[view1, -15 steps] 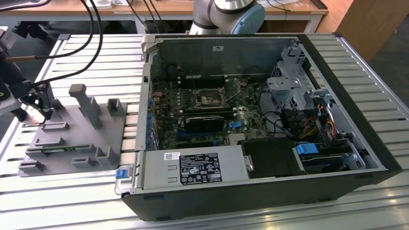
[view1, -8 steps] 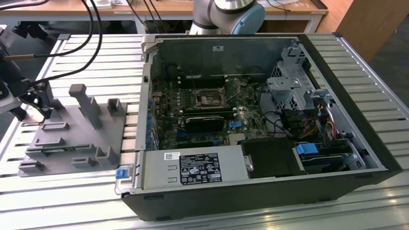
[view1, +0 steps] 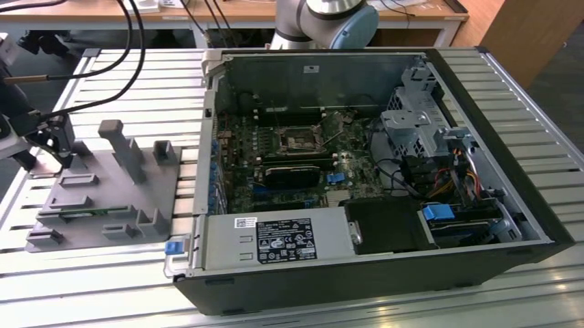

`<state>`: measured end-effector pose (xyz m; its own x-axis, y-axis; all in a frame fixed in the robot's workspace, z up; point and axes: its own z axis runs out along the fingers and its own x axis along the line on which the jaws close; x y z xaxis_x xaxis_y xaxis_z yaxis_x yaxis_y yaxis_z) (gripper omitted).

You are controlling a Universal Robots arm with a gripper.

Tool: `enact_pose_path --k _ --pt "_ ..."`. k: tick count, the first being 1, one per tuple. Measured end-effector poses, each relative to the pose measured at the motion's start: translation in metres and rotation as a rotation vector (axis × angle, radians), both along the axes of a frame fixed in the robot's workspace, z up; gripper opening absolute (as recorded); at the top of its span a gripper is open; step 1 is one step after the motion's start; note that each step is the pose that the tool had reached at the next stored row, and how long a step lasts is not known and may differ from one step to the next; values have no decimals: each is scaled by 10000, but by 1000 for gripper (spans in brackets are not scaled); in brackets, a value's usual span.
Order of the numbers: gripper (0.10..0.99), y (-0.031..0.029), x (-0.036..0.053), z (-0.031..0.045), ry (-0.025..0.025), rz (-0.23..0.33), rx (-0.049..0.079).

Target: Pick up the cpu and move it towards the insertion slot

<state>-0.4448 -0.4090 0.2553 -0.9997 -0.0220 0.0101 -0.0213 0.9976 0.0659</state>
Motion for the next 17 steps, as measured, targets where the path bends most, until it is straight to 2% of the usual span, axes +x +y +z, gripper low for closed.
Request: enact_pose_path --k 17 --pt "545 1 0 82 1 0 -1"
